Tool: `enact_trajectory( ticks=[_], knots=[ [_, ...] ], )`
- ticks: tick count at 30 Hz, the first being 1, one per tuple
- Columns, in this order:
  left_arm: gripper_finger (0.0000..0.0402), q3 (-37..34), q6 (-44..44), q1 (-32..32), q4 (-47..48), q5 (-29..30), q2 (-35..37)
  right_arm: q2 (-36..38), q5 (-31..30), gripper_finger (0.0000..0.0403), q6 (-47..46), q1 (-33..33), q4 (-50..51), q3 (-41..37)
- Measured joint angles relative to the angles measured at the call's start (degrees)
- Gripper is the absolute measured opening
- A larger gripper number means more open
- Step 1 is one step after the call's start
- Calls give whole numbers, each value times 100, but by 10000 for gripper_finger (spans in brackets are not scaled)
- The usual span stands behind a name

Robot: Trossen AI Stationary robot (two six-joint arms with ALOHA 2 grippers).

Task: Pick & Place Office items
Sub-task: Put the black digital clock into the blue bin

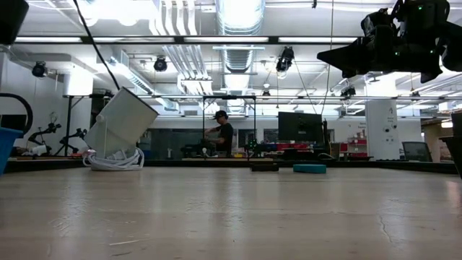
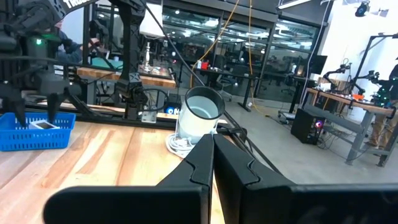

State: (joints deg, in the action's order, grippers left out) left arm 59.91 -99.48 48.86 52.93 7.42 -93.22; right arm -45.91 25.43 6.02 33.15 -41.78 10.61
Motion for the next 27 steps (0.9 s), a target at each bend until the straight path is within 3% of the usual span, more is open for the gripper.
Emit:
enact_trajectory(
  ticks=[7,13,20,24,27],
  knots=[
    [280,209,-22,-4,382,582,536,2,-1,8,-1,0,0,0],
    [280,429,234,-77,961,2426,1049,2,-1,8,0,0,0,0],
    [280,428,1724,-589,955,4130,1337,2,-1,8,0,0,0,0],
    [280,253,2530,-949,319,5628,1235,1,0,8,0,0,0,0],
    [280,79,3357,-1290,-432,6108,1025,2,-1,8,0,0,0,0]
  ],
)
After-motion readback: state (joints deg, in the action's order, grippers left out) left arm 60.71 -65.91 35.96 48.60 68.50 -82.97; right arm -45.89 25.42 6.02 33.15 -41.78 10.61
